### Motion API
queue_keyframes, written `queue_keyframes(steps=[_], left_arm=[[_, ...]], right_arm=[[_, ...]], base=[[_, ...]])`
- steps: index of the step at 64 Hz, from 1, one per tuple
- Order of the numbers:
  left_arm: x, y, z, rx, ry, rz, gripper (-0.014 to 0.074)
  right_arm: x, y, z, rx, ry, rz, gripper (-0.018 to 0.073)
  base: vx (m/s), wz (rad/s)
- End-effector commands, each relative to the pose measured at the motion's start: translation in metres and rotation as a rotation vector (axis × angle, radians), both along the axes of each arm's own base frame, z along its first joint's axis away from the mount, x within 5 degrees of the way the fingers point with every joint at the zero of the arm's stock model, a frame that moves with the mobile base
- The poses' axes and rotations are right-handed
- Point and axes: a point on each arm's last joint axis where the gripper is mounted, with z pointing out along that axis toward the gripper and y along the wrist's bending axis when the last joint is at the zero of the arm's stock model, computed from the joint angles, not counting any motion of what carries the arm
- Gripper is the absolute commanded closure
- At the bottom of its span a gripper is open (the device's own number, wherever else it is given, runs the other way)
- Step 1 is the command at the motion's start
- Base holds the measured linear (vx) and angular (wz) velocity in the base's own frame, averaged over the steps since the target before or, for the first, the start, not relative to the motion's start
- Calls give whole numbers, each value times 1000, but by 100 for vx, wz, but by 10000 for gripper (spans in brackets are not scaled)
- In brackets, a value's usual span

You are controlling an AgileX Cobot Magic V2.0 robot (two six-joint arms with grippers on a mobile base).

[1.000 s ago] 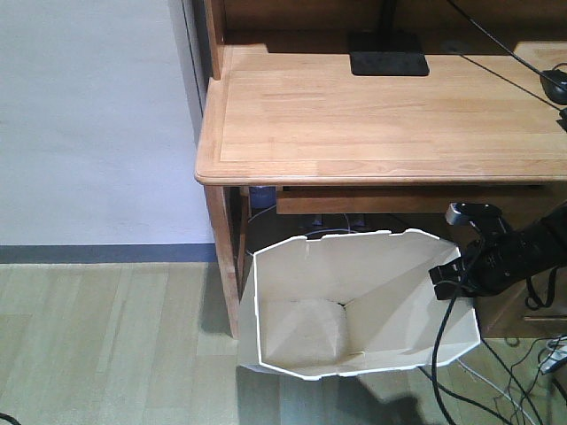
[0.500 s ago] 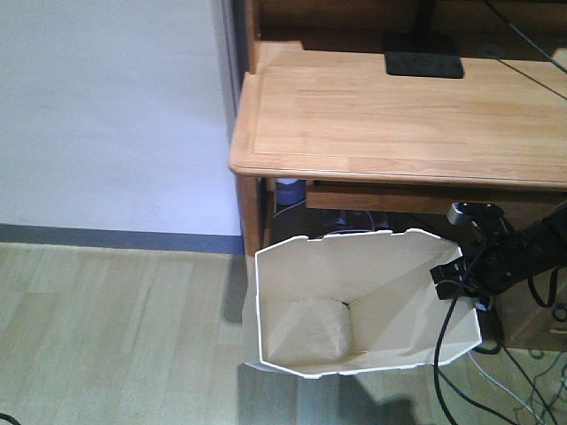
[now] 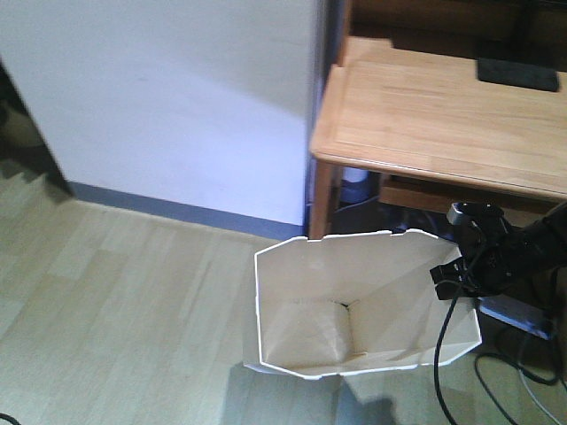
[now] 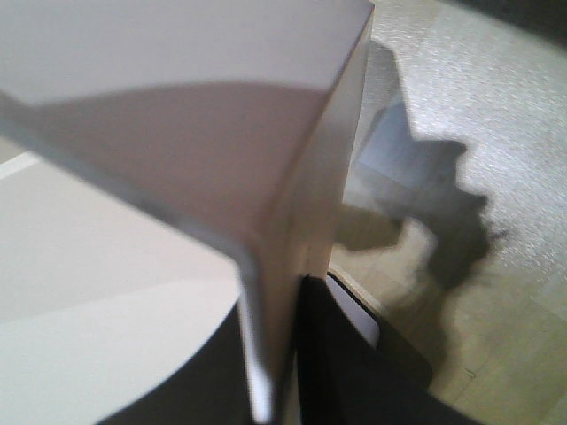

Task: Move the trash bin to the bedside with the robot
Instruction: 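Hold the bin in the right gripper while driving away from the desk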

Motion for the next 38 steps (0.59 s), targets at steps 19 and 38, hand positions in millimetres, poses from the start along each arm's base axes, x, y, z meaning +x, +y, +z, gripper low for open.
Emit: queue_keyframes(steps=[19,38], left_arm=[[-1,-1,4,-22,-78,-9,603],[-1,-1,4,-22,-78,-9,603]], right_arm=[[6,11,29,150,-26,-36,563],[6,11,29,150,-26,-36,563]], base=[[-11,56],[-5,50]])
